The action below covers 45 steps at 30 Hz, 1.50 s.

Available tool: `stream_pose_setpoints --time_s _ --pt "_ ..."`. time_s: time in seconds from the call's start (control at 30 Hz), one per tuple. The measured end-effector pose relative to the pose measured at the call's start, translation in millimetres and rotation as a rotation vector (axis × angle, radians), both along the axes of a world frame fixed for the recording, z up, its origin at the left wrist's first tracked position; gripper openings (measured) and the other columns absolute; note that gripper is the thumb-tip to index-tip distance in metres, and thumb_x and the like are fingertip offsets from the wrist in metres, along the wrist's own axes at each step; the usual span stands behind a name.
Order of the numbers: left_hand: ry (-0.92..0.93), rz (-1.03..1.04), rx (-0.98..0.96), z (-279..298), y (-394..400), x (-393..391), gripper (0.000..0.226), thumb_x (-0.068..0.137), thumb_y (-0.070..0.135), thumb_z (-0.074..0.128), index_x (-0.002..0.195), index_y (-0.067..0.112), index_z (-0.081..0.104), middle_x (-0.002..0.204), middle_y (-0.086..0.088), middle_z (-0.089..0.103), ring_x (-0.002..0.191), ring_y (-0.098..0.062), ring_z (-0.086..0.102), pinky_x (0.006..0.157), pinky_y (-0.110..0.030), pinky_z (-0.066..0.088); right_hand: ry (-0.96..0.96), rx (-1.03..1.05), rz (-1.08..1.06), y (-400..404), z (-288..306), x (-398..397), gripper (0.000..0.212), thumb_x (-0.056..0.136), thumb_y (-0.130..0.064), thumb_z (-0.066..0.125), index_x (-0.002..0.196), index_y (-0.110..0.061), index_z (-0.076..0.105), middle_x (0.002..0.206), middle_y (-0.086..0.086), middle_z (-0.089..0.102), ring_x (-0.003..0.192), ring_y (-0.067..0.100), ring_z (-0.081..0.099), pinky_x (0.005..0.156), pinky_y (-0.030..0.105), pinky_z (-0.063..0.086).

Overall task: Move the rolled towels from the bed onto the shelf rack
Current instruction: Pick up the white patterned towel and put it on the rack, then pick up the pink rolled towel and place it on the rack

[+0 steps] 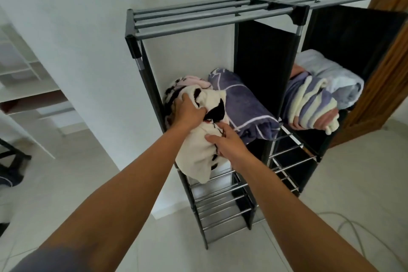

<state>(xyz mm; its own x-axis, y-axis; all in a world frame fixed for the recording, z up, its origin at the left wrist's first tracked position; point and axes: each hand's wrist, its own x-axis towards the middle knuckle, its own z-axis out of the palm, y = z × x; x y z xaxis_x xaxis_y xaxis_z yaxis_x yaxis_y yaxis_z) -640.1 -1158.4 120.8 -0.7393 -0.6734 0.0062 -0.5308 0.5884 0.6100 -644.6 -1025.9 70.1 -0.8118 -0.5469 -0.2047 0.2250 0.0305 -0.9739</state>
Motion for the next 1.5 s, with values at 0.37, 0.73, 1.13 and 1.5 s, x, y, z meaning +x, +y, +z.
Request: stream_pose_setpoints --time_s 0.37,0.73,1.13,1.5 --pt "0.626 -0.646 0.016 11 133 -17 0.015 0.085 0.019 0.059 0.088 0.007 0.067 0.077 -0.005 0.068 0.073 -0.022 0.064 0.071 -0.033 0.050 -0.218 0.209 -0.245 150 -46 22 0.014 0.090 -0.013 0.059 0.104 -0.016 0.062 0.091 0.002 0.069 0.075 0.016 0.065 0.067 0.021 0.052" --pt "-0.486 -1.700 0.060 -108 442 52 0.034 0.084 0.035 0.065 0.109 0.013 0.065 0.112 -0.018 0.068 0.103 -0.031 0.064 0.078 -0.027 0.045 -0.516 -0.088 -1.468 439 -94 253 0.006 0.093 -0.013 0.054 0.093 -0.012 0.060 0.093 0.008 0.064 0.080 0.019 0.060 0.070 0.028 0.048" --pt "-0.966 -1.787 0.616 -133 730 305 0.015 0.093 0.026 0.057 0.079 0.021 0.052 0.076 0.000 0.061 0.063 -0.013 0.057 0.059 -0.024 0.039 -0.553 -0.661 -2.213 579 -141 583 0.015 0.096 -0.015 0.046 0.107 -0.009 0.055 0.089 0.008 0.061 0.068 0.016 0.054 0.053 0.024 0.052" --pt "-1.166 -2.108 0.334 -147 893 493 0.010 0.092 0.031 0.057 0.087 0.022 0.059 0.085 0.001 0.064 0.072 -0.014 0.060 0.067 -0.029 0.045 -0.392 -0.889 -2.520 666 -140 712 0.011 0.096 -0.016 0.048 0.096 -0.011 0.058 0.089 0.008 0.061 0.073 0.016 0.055 0.059 0.024 0.049"
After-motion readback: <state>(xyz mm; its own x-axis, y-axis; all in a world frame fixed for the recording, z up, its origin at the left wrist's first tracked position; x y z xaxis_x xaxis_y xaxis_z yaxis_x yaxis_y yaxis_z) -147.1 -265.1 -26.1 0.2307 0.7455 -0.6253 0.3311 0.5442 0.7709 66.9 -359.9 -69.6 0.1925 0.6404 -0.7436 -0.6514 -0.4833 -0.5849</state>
